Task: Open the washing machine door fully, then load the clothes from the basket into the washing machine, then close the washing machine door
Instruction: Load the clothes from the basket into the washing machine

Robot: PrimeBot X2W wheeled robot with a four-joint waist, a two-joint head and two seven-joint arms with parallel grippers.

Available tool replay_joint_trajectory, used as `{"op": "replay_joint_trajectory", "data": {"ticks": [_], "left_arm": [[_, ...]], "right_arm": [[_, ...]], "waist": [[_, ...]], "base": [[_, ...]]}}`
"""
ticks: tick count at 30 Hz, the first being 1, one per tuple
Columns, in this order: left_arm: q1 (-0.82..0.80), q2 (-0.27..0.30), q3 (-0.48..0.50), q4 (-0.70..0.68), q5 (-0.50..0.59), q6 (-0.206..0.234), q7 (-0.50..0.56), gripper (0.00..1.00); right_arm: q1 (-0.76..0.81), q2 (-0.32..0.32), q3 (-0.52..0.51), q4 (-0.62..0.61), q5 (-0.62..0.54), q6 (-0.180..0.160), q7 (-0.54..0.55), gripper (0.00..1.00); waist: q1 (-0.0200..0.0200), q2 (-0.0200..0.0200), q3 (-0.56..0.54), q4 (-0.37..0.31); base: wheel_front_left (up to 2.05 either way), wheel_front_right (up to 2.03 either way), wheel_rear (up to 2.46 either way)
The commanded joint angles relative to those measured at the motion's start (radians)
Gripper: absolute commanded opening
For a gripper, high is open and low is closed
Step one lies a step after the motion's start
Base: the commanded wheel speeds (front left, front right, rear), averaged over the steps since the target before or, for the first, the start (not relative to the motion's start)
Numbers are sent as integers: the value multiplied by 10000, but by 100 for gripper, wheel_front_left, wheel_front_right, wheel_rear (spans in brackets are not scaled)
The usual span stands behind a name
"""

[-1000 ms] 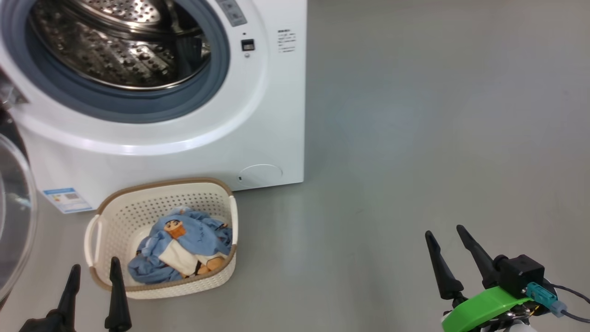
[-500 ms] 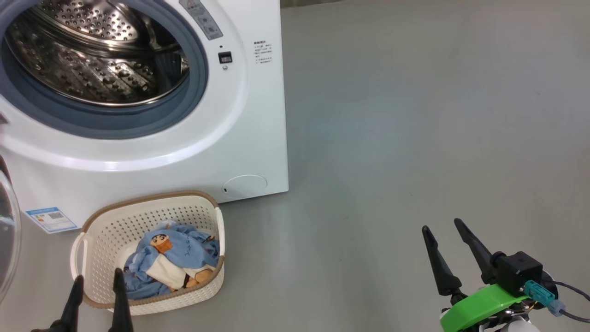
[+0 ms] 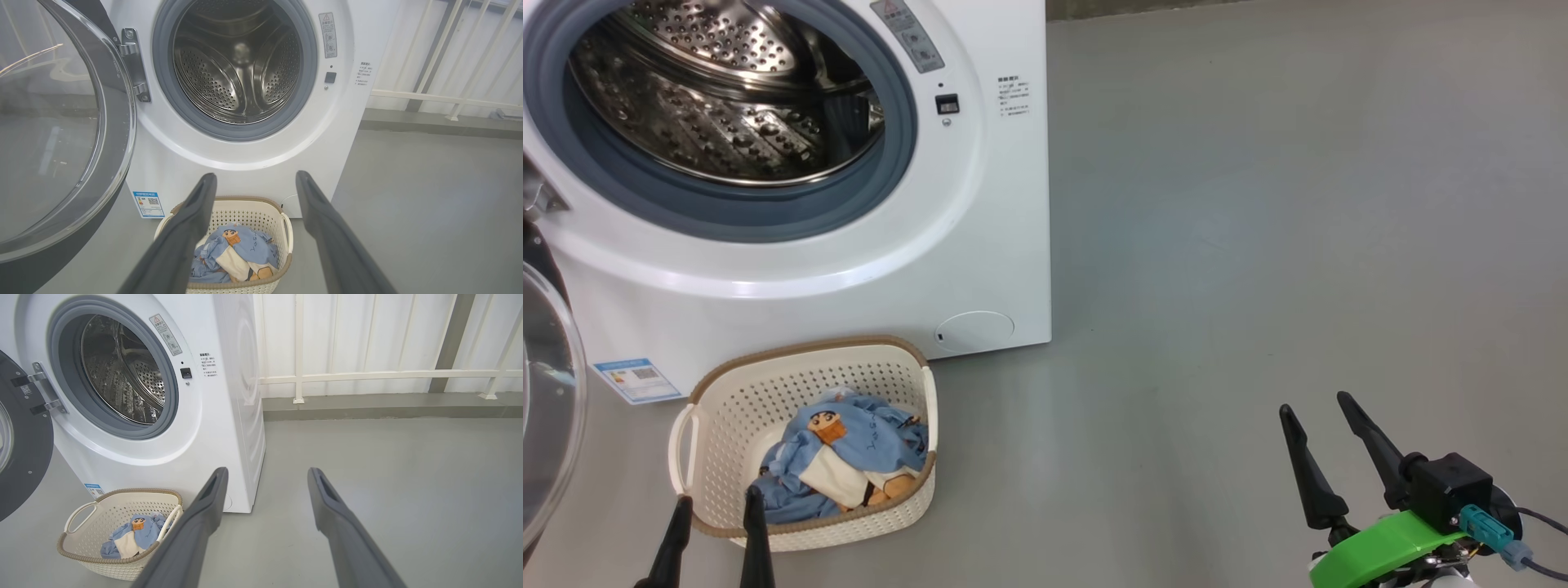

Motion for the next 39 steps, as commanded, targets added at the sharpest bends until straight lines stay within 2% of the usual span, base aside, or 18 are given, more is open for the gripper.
{"op": "replay_joint_trajectory", "data": {"ticks": [1,39], "left_arm": [[-135,118,275,-288,-42,83,-63,100],[-336,118,331,-68,110,-161,-63,100]], "right_arm": [[0,-34,170,-274,2,29,-76,100],[71,117,64,-111,24,29,-76,100]], "waist": [[0,0,-2,29],[0,0,34,284]], "base": [[0,0,0],[4,-4,0]]}}
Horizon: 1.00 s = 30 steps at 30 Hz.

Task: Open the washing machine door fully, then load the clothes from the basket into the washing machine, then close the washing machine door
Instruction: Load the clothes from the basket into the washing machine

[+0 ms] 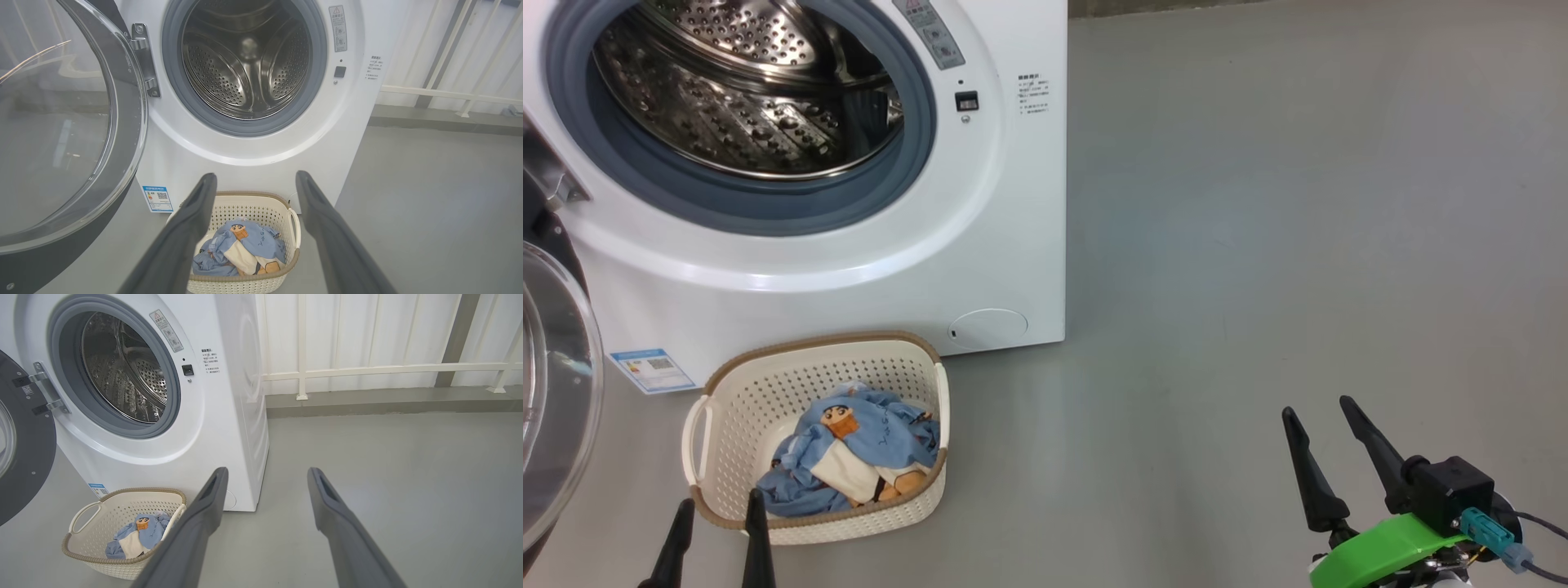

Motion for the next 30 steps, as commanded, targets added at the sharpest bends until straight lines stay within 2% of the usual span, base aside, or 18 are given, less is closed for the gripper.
{"op": "replay_joint_trajectory", "data": {"ticks": [1,7,20,30], "left_arm": [[-316,116,357,-201,2,-13,-63,100],[-355,116,402,-196,16,-24,-63,100],[-463,116,575,-309,-103,-22,-63,100],[-588,116,618,-156,-193,-76,-63,100]], "right_arm": [[56,-27,246,-206,24,29,-76,100],[59,-42,291,-142,37,29,-76,100],[36,-59,271,-103,101,29,-76,100],[-14,-11,253,-6,191,29,-76,100]], "waist": [[0,0,-1,3],[0,0,14,29],[0,0,172,49],[0,0,368,62]], "base": [[71,-71,0],[119,-119,0],[180,-180,0],[48,-48,0]]}}
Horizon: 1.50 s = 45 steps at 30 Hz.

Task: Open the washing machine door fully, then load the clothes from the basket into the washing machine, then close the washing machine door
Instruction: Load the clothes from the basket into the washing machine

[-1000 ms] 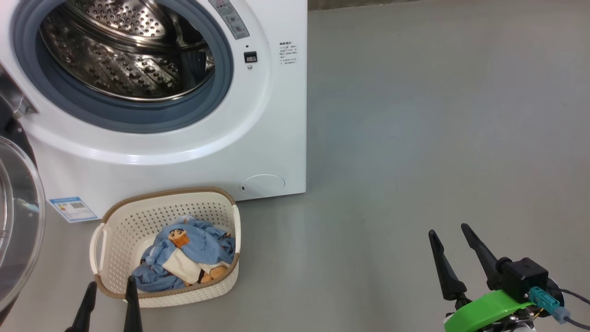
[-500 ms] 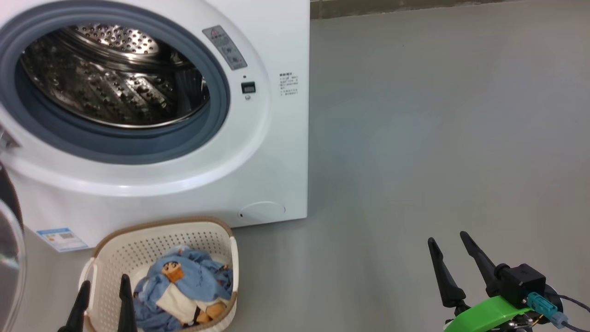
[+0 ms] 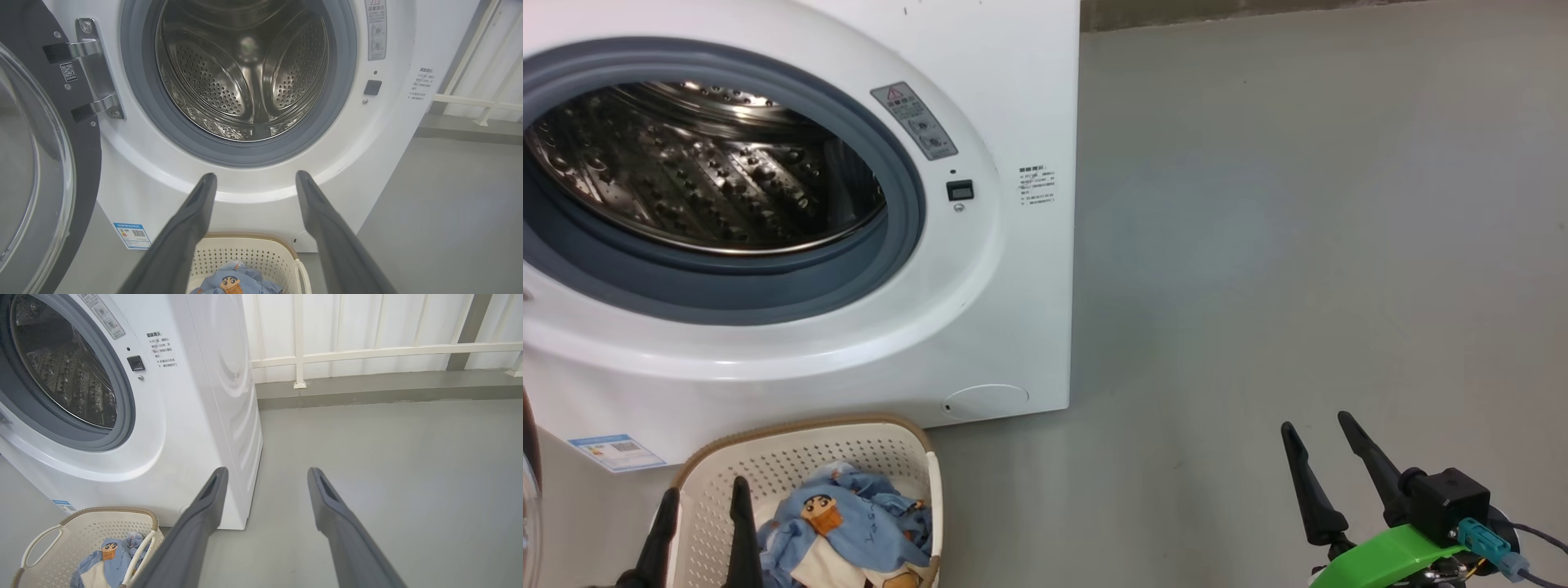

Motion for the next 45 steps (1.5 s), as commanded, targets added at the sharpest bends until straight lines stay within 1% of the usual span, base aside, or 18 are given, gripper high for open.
{"op": "replay_joint_trajectory", "data": {"ticks": [1,27,34,45], "left_arm": [[-404,116,345,-187,-78,-36,-63,100],[-574,116,130,-23,-103,-55,-63,100],[-853,116,-123,505,-264,-84,-63,100],[-1955,116,-216,1857,-490,-430,-63,100]], "right_arm": [[-200,-11,216,-195,120,29,-76,100],[-340,-8,261,-201,133,29,-76,100],[-533,-14,320,-271,201,29,-76,100],[-1053,-93,488,-343,222,29,-76,100]], "waist": [[-1,0,54,5],[-1,0,438,1],[-1,0,1084,-66],[-1,0,2618,-254]], "base": [[0,0,0],[0,0,0],[0,0,0],[0,0,0]]}}
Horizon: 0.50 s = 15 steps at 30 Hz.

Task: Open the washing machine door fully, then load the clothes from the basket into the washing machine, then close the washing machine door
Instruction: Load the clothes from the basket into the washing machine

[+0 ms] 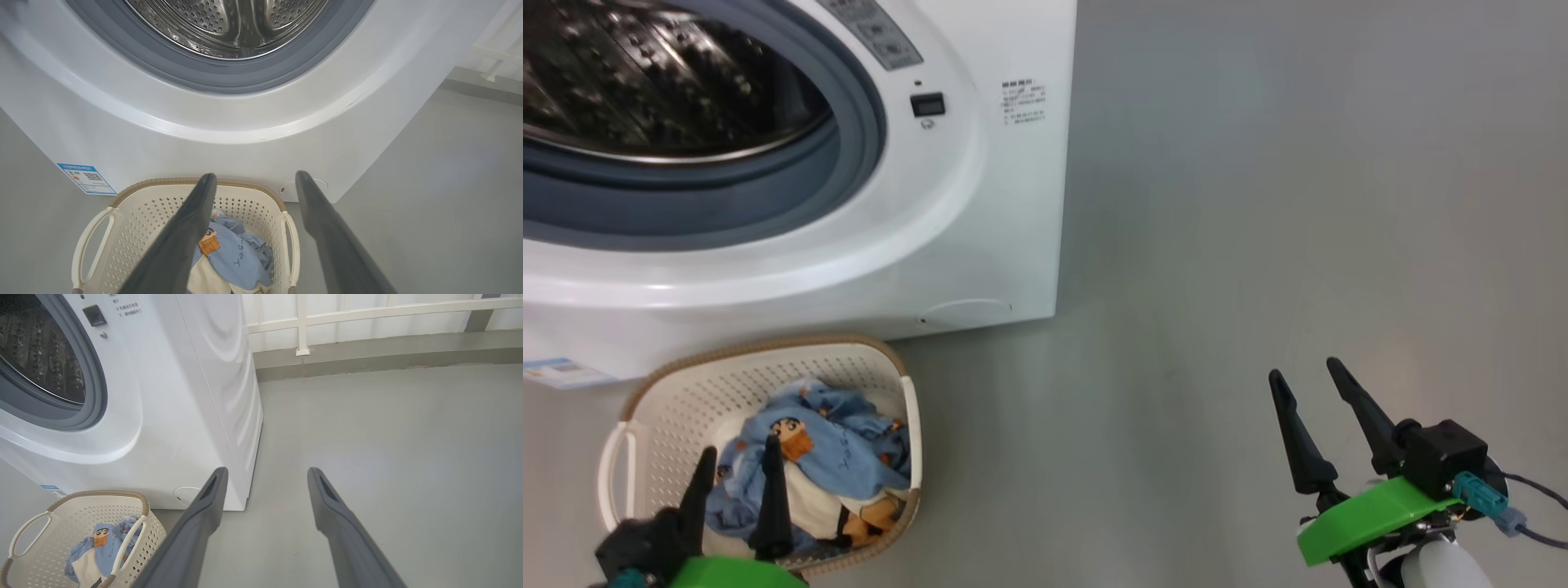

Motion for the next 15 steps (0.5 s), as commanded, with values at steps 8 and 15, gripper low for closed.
{"op": "replay_joint_trajectory", "data": {"ticks": [8,15], "left_arm": [[-1046,123,666,370,-312,-330,-65,100],[-1810,123,853,1375,-169,-600,-65,100]], "right_arm": [[-615,-136,405,-437,62,29,-76,100],[-972,-143,508,-477,68,29,-76,100]], "waist": [[-1,0,1528,-233],[-1,0,2388,-349]], "base": [[0,0,0],[0,0,0]]}}
